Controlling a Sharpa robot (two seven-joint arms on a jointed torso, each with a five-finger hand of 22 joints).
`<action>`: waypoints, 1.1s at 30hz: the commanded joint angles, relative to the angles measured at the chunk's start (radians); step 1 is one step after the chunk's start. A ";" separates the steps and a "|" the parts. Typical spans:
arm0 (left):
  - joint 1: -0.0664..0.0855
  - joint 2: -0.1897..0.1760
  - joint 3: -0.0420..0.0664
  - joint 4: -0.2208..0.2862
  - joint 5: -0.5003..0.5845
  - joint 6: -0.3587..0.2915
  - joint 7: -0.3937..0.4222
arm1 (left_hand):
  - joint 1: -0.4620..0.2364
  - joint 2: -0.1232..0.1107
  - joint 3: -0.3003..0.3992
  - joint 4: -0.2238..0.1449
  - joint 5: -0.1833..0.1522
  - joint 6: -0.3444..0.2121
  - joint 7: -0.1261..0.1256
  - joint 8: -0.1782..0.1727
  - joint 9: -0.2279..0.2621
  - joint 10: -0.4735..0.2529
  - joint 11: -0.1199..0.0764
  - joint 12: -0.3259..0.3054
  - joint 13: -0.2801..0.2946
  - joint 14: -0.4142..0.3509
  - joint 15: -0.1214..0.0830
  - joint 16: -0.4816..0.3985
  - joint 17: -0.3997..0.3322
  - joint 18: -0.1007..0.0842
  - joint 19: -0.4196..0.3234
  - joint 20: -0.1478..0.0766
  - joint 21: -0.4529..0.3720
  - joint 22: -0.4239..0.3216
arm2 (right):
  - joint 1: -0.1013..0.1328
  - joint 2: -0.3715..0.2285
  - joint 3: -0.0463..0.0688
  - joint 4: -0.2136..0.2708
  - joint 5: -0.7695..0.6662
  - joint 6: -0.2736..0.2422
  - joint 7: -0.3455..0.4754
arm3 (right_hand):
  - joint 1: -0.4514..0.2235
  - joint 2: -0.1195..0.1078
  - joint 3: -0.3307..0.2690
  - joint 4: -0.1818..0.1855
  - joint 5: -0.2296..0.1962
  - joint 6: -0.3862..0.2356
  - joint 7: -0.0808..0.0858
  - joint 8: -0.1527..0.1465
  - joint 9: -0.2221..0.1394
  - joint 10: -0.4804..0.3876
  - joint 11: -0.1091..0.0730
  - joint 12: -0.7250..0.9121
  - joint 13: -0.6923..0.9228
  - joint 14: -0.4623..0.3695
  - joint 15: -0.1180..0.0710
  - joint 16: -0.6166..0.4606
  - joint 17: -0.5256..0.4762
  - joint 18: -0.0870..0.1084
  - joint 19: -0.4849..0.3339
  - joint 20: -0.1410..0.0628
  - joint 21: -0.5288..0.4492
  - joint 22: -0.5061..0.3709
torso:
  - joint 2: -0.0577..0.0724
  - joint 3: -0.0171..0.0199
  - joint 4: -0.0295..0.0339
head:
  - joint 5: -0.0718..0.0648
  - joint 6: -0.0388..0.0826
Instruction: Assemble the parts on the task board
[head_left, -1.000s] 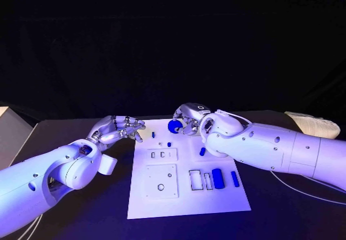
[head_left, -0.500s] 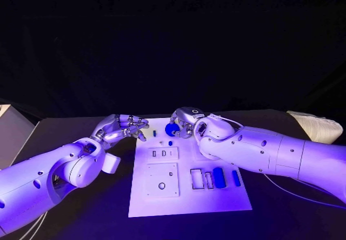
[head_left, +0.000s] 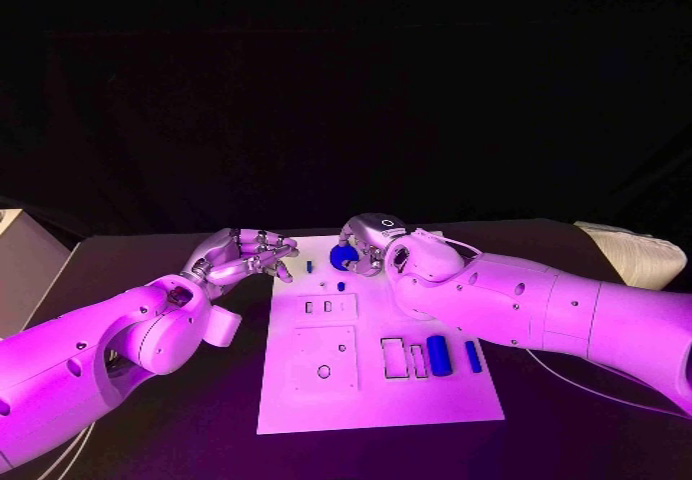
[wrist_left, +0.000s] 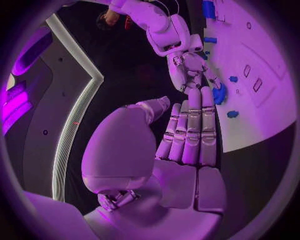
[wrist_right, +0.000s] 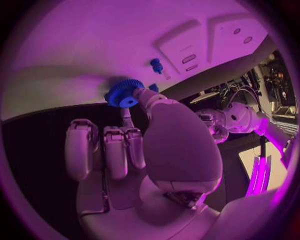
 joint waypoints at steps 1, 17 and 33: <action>0.000 0.001 0.001 0.003 -0.004 0.019 0.004 | 0.000 0.010 -0.001 -0.006 -0.001 -0.010 0.000 -0.005 0.001 -0.008 0.000 -0.003 0.001 -0.008 -0.002 -0.005 0.001 0.002 -0.007 -0.002 0.003 0.002 | -0.008 0.008 0.000 -0.005 -0.026 -0.012 -0.002 | -0.004 0.000 0.005 0.000 0.006 0.012 -0.001 0.003 0.002 0.106 0.003 0.003 0.263 0.095 0.000 0.005 0.220 -0.011 0.053 -0.001 0.003 0.056 | 0.001 0.0000 0.0000 | 0.002 -0.002; 0.000 0.001 0.001 0.002 -0.005 0.021 0.003 | 0.000 0.010 -0.001 -0.006 -0.001 -0.010 0.000 -0.005 0.001 -0.008 0.000 -0.003 0.001 -0.008 -0.002 -0.005 0.001 0.002 -0.007 -0.002 0.003 0.002 | -0.019 0.028 0.000 -0.036 -0.027 -0.005 -0.001 | -0.019 -0.012 0.015 -0.007 0.002 -0.001 0.005 -0.007 -0.002 0.106 0.009 0.003 0.263 0.095 0.004 0.004 0.220 -0.011 0.052 0.002 0.000 0.055 | 0.000 0.0007 -0.0017 | 0.005 -0.006; 0.000 0.002 0.001 -0.001 -0.006 0.022 0.001 | 0.000 0.010 -0.001 -0.006 -0.001 -0.010 0.000 -0.005 0.001 -0.008 0.000 -0.003 0.001 -0.008 -0.002 -0.005 0.001 0.002 -0.007 -0.002 0.003 0.002 | -0.020 0.035 0.000 -0.064 -0.025 -0.001 -0.005 | -0.047 -0.023 0.023 -0.012 -0.007 -0.025 0.016 -0.025 -0.009 0.106 0.018 0.003 0.263 0.095 0.017 0.004 0.221 -0.011 0.051 0.012 -0.002 0.054 | 0.001 0.0012 -0.0005 | 0.002 -0.007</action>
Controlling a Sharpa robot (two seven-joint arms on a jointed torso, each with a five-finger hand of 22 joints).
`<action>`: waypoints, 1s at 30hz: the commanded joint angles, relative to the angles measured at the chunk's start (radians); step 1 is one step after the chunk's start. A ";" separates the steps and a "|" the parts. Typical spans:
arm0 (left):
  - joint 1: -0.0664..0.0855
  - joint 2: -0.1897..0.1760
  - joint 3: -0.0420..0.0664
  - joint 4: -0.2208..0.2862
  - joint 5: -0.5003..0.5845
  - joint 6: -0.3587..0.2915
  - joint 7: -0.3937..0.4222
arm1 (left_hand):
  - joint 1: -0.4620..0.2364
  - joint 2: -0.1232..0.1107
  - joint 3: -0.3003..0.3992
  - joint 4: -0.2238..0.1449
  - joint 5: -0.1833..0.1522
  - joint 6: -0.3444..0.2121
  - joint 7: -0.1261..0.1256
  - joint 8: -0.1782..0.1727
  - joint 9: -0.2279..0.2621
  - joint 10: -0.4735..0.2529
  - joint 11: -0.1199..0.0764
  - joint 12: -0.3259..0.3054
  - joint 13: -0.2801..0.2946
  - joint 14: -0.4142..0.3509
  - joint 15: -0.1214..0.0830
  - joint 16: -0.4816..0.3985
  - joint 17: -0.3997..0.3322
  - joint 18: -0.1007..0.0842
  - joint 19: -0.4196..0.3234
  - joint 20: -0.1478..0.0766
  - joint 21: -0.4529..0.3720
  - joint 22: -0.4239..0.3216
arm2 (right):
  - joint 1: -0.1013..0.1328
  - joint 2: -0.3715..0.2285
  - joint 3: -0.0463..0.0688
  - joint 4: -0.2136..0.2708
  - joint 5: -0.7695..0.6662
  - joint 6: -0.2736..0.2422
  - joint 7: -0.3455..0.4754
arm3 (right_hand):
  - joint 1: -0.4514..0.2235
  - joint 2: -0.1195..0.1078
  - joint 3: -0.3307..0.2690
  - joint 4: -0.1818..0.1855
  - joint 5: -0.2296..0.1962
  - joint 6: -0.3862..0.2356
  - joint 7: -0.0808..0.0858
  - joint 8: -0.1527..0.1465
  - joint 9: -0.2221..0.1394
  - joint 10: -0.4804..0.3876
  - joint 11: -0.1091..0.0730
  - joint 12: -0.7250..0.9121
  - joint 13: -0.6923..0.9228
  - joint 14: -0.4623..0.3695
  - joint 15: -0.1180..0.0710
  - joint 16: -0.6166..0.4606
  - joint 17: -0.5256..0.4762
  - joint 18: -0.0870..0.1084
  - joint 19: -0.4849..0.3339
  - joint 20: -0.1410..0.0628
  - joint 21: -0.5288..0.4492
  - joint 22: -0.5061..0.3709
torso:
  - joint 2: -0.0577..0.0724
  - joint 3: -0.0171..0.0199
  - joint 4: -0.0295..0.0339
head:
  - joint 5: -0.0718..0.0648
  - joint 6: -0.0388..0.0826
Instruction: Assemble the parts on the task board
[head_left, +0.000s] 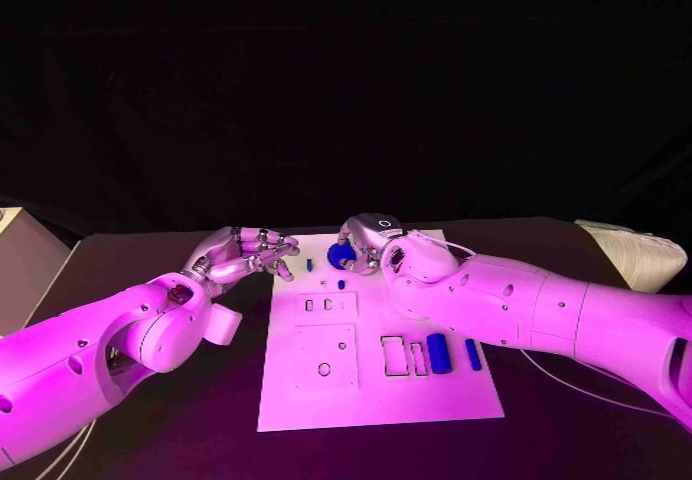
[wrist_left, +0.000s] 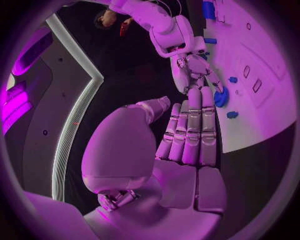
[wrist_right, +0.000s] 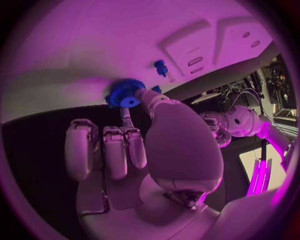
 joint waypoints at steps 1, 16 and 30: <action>0.000 0.001 0.001 0.001 -0.003 0.018 0.003 | 0.000 0.010 -0.001 -0.006 -0.001 -0.010 0.000 -0.005 0.001 -0.008 0.000 -0.003 0.001 -0.008 -0.002 -0.005 0.001 0.002 -0.007 -0.002 0.002 0.001 | -0.003 -0.002 -0.002 -0.007 -0.007 0.020 -0.004 | -0.013 -0.003 0.003 -0.001 -0.006 -0.011 0.000 -0.006 -0.003 0.105 0.010 0.003 0.263 0.095 0.010 0.004 0.220 -0.011 0.051 0.006 -0.002 0.054 | 0.000 0.0007 -0.0003 | 0.000 -0.001; 0.000 0.002 0.001 -0.001 -0.003 0.018 0.001 | -0.002 0.010 -0.001 -0.008 -0.001 -0.011 0.001 -0.006 0.003 -0.009 0.000 -0.003 0.001 -0.008 -0.002 -0.006 0.002 0.002 -0.012 -0.001 0.008 0.005 | -0.003 -0.003 -0.003 -0.012 0.068 0.062 0.036 | -0.188 0.025 -0.141 0.094 -0.031 -0.044 0.007 -0.050 -0.013 0.105 0.019 0.003 0.263 0.099 0.024 0.010 0.238 -0.013 0.053 0.022 0.008 0.069 | 0.000 0.0010 -0.0009 | 0.002 -0.003; 0.000 0.001 0.001 -0.002 -0.004 0.017 -0.002 | -0.004 0.010 -0.001 -0.008 0.000 -0.012 0.003 -0.008 0.003 -0.011 0.001 -0.004 0.000 -0.008 -0.002 -0.006 0.003 0.002 -0.014 -0.001 0.010 0.006 | -0.003 -0.032 -0.004 0.002 0.105 0.096 0.043 | -0.173 0.070 -0.111 0.079 0.014 -0.011 0.001 -0.038 -0.006 0.105 0.014 0.003 0.263 0.099 0.019 0.011 0.240 -0.013 0.054 0.019 0.011 0.073 | 0.000 0.0018 -0.0013 | 0.003 -0.006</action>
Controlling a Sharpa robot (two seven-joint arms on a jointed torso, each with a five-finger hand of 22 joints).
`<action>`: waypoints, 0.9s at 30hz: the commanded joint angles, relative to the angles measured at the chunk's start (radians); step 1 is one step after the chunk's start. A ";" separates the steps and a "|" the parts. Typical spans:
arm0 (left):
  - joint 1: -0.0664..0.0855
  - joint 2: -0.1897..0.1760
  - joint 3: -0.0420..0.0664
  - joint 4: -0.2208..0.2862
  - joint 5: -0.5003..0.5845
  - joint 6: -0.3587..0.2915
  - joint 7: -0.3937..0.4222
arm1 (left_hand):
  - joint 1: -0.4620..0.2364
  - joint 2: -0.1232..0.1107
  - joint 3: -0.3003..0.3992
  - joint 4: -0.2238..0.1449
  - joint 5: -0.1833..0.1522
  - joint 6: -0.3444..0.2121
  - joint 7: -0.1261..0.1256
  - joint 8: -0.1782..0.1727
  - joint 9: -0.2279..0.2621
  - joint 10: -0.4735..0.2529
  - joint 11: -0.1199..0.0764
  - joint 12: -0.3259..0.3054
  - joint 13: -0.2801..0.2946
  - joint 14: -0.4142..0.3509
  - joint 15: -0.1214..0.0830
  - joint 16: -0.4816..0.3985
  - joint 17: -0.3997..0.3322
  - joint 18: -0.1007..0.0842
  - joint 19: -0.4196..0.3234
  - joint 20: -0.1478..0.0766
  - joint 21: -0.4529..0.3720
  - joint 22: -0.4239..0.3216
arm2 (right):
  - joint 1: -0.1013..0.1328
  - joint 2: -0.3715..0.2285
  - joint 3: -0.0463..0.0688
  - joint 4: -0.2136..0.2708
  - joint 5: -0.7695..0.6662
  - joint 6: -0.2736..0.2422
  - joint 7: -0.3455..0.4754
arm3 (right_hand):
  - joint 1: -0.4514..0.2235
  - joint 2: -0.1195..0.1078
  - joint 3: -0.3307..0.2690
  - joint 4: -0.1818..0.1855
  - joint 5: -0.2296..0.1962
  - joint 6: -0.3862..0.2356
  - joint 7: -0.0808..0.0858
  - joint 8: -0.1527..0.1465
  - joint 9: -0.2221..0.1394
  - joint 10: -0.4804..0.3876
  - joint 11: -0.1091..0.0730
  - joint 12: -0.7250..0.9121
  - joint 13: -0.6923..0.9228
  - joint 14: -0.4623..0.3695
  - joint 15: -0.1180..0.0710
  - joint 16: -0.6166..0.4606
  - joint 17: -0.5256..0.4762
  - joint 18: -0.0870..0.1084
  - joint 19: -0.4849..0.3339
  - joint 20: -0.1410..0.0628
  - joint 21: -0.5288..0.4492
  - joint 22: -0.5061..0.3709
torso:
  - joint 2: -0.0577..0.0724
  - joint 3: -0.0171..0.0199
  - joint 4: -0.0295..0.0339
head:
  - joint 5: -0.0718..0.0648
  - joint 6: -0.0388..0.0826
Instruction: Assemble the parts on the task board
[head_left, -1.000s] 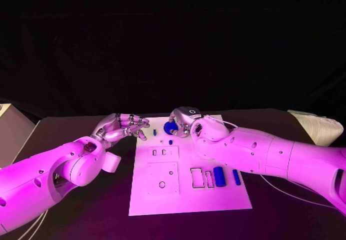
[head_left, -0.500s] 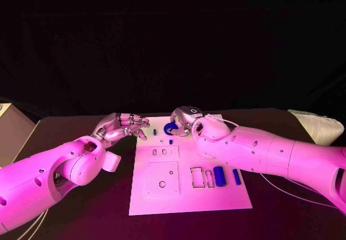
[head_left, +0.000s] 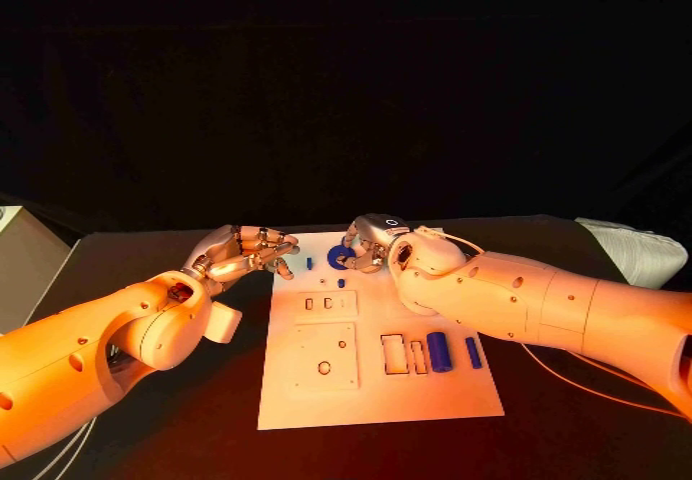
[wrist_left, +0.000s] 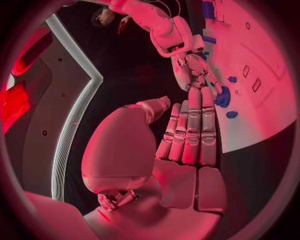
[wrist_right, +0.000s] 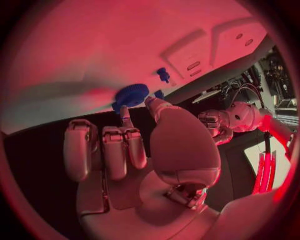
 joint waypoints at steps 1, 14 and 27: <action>0.000 0.001 0.001 0.001 -0.003 0.015 0.001 | -0.004 0.010 0.002 -0.006 0.000 -0.009 -0.001 -0.004 0.002 -0.007 -0.003 -0.004 0.000 -0.008 -0.002 -0.006 0.001 0.002 -0.007 0.000 0.006 0.001 | -0.008 -0.009 -0.005 0.004 0.024 0.042 0.011 | -0.001 0.007 0.004 0.000 0.005 0.008 -0.002 0.005 0.001 0.106 0.001 0.003 0.263 0.103 0.001 0.005 0.240 -0.013 0.052 0.003 0.003 0.074 | 0.000 0.0010 -0.0008 | 0.002 0.000; -0.001 -0.003 0.001 0.000 -0.003 0.014 0.001 | -0.004 0.010 0.002 -0.006 0.000 -0.010 0.000 -0.005 0.002 -0.008 -0.002 -0.004 0.000 -0.009 -0.001 -0.006 0.002 0.002 -0.008 0.000 0.007 0.002 | -0.012 -0.077 -0.007 0.051 0.036 0.010 0.027 | -0.003 0.004 0.005 0.000 0.008 0.012 -0.002 0.007 0.002 0.106 0.000 0.003 0.263 0.102 0.000 0.004 0.238 -0.013 0.052 0.002 0.002 0.073 | -0.001 0.0023 -0.0013 | 0.001 0.003; -0.006 -0.004 0.001 -0.005 -0.003 0.013 0.005 | -0.004 0.010 0.002 -0.006 0.000 -0.010 0.000 -0.005 0.002 -0.008 -0.002 -0.004 0.000 -0.009 -0.001 -0.006 0.002 0.002 -0.008 0.000 0.007 0.002 | 0.022 -0.267 0.009 0.198 0.216 -0.133 0.220 | 0.044 -0.024 0.028 -0.040 0.012 0.006 0.002 0.000 0.001 0.106 0.003 0.003 0.263 0.101 0.000 0.002 0.233 -0.013 0.050 0.000 -0.001 0.072 | -0.007 0.0097 -0.0122 | -0.003 0.013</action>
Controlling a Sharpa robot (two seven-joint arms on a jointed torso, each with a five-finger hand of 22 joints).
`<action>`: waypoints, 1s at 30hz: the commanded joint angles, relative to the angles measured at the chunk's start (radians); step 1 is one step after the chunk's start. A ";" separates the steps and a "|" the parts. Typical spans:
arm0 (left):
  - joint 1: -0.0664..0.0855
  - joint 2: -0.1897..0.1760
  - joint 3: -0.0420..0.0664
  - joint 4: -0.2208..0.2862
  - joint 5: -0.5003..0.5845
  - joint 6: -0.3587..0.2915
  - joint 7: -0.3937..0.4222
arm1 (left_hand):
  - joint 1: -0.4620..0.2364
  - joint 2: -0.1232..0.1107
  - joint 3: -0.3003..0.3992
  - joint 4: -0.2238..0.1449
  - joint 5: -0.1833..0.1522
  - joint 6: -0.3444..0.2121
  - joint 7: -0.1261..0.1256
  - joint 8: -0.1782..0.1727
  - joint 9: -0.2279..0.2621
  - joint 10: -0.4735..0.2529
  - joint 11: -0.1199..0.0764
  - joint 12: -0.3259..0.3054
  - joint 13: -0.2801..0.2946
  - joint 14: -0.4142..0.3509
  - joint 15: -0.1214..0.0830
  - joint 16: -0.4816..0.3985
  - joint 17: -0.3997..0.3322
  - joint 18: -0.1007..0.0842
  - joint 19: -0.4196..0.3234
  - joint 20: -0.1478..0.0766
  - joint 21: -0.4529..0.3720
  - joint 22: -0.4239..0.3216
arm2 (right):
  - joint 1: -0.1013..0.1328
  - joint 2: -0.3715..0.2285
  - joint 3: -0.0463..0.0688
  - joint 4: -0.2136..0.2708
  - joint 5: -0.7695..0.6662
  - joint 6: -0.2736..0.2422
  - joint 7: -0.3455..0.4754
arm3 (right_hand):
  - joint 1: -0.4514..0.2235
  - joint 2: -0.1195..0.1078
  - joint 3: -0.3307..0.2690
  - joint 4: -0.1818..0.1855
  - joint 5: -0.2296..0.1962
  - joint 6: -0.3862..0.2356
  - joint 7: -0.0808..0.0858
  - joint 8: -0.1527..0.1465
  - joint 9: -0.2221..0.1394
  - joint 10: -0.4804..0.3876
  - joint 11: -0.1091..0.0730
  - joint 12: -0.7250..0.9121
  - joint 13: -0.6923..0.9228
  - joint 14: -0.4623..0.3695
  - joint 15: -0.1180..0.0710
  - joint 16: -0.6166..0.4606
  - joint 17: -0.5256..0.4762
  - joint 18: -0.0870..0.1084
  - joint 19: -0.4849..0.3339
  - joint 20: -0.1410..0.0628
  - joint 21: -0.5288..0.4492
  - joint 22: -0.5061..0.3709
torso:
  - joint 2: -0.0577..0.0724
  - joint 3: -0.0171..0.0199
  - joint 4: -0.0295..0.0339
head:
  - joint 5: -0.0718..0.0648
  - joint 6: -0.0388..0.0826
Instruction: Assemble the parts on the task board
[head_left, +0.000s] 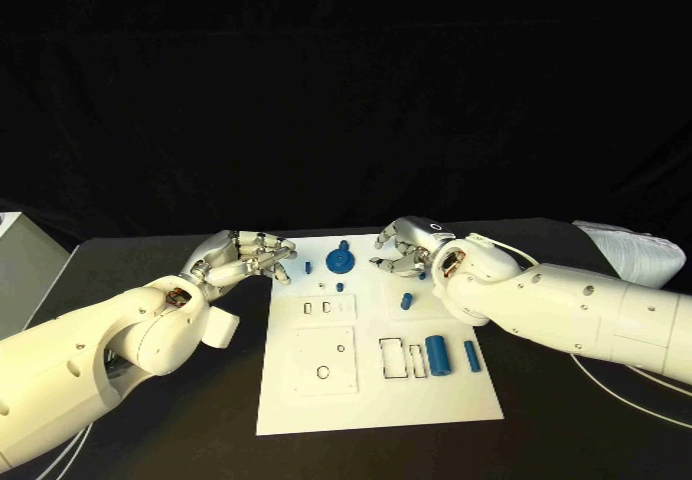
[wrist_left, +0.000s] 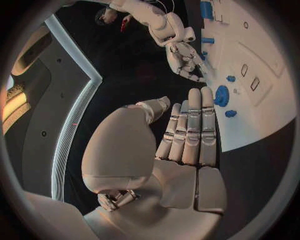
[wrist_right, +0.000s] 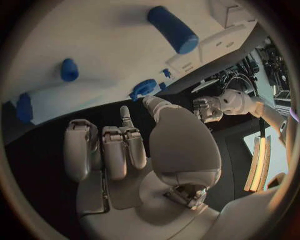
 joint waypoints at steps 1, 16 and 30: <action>-0.002 0.001 0.001 -0.001 -0.002 0.012 0.007 | 0.000 0.007 0.002 -0.007 0.000 -0.011 0.001 -0.006 0.001 -0.009 -0.001 -0.004 0.000 -0.009 -0.001 -0.007 0.002 0.002 -0.010 0.000 0.005 0.002 | 0.021 -0.048 0.005 0.028 0.128 -0.041 0.127 | 0.023 0.001 0.006 -0.016 0.004 -0.006 0.004 -0.006 -0.001 0.106 0.004 0.003 0.263 0.101 0.000 0.002 0.233 -0.013 0.050 0.001 0.000 0.073 | -0.005 0.0065 -0.0085 | -0.003 0.003; -0.009 0.004 0.001 -0.009 -0.002 0.013 0.008 | 0.000 0.007 0.002 -0.007 0.000 -0.011 0.001 -0.006 0.001 -0.009 -0.001 -0.004 0.000 -0.009 -0.001 -0.007 0.002 0.002 -0.010 0.000 0.005 0.002 | 0.071 -0.175 0.008 0.024 0.222 0.044 0.185 | 0.090 -0.025 0.037 -0.076 -0.006 -0.004 0.006 -0.009 -0.001 0.106 0.007 0.003 0.263 0.103 -0.002 0.004 0.240 -0.015 0.051 0.000 0.007 0.082 | -0.012 0.0187 -0.0195 | -0.011 0.004; -0.013 0.003 0.001 -0.009 -0.002 0.018 0.010 | 0.001 0.008 0.003 -0.008 0.000 -0.011 0.001 -0.006 0.002 -0.010 -0.001 -0.004 0.000 -0.009 -0.001 -0.007 0.002 0.002 -0.011 0.001 0.007 0.003 | 0.046 -0.178 -0.004 -0.077 0.129 0.155 0.226 | 0.155 -0.057 0.018 -0.130 -0.062 -0.053 0.011 -0.042 -0.013 0.086 0.010 -0.013 0.246 0.105 0.007 0.007 0.250 -0.017 0.051 0.005 0.012 0.090 | -0.010 0.0176 -0.0160 | -0.028 -0.006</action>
